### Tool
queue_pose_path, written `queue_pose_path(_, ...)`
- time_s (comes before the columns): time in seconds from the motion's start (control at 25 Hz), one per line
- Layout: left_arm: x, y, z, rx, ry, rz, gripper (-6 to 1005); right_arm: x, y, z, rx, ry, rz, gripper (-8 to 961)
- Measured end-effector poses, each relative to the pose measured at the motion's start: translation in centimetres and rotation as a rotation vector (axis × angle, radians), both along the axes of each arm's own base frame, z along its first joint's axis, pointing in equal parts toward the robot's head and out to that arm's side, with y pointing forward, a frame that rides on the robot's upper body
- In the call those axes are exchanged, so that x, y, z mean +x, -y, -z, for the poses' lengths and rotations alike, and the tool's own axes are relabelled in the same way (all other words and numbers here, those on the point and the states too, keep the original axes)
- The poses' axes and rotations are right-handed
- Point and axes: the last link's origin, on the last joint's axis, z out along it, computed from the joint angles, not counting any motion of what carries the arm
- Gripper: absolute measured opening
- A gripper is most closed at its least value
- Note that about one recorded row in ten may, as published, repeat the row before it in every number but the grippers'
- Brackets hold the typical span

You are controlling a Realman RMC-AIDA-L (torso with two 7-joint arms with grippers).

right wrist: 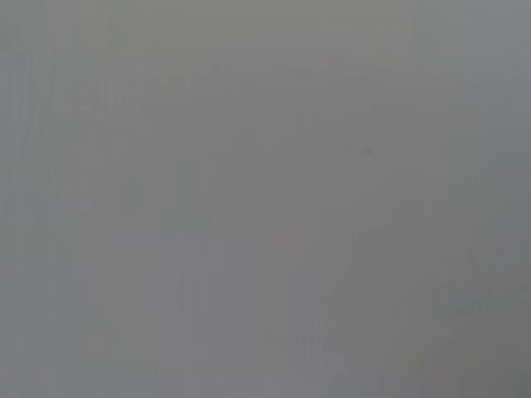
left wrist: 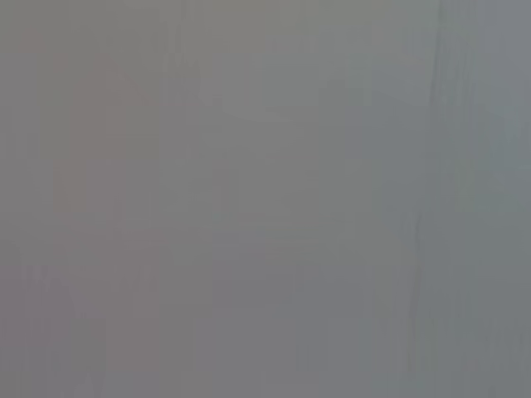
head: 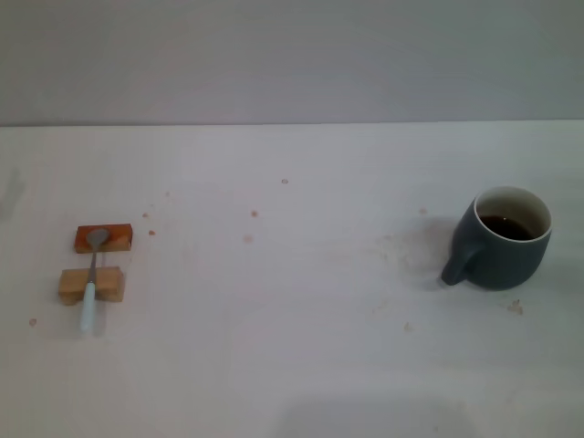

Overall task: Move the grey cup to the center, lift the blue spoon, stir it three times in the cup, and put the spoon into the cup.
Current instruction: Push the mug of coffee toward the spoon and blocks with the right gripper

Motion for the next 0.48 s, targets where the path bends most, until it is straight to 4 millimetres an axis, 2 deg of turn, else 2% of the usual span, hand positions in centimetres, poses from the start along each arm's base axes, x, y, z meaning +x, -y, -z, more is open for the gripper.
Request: queue_pose_path(0.48, -0.54, -0.35, -0.25, 0.008, 0.011, -0.045, 844, -0.48, -0.28, 0.91, -0.024, -0.008, -0.007, 520)
